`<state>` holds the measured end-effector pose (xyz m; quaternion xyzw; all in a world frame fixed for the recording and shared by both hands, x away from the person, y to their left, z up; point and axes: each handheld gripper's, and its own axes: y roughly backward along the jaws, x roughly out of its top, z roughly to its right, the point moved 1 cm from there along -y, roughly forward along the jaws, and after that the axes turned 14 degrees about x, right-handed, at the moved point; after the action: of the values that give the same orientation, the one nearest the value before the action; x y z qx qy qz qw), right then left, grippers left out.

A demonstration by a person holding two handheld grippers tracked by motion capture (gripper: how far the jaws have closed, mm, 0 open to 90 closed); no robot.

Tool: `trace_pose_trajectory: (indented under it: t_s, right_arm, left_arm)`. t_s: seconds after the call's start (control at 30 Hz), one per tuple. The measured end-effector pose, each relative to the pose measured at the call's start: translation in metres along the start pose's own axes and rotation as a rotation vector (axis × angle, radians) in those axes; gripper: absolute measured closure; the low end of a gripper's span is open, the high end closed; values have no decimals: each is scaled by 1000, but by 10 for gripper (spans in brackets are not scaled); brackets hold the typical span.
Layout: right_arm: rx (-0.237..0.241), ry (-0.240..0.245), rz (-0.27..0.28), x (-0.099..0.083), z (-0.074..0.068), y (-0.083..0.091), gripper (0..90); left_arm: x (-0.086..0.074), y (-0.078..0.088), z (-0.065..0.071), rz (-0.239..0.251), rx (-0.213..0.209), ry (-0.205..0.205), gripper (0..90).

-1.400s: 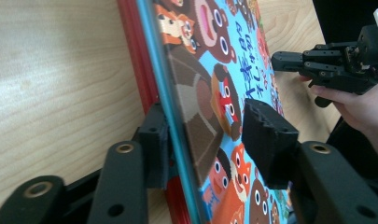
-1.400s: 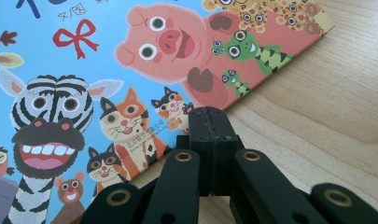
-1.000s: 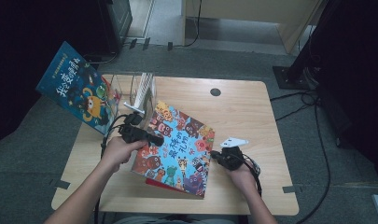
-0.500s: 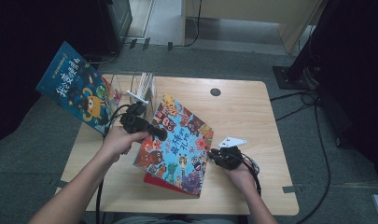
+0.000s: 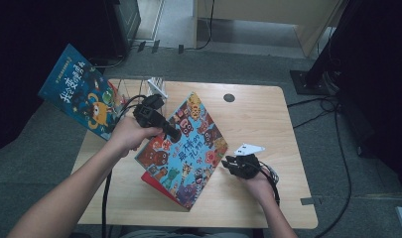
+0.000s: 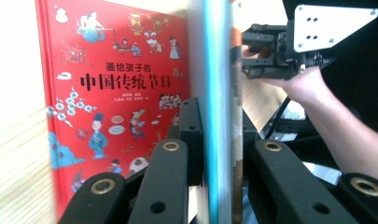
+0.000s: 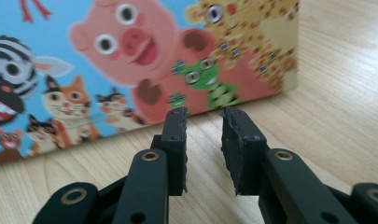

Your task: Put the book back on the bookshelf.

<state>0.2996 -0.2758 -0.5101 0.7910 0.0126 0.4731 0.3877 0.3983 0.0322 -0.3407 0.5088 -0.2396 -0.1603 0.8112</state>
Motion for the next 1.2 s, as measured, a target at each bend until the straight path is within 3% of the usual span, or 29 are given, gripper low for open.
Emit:
trace_pose_trajectory:
  t_s: [0.2, 0.47, 1.2]
  right_arm:
    - [1, -1, 5, 2, 1, 3, 702]
    - [4, -1, 10, 4, 2, 3, 670]
    - [57, 20, -3, 26, -2, -32, 521]
  left_arm:
    - [2, 13, 12, -25, 50, -47, 819]
    - [-6, 37, 12, -13, 86, -54, 818]
    - [-70, 90, -39, 81, 90, 116, 816]
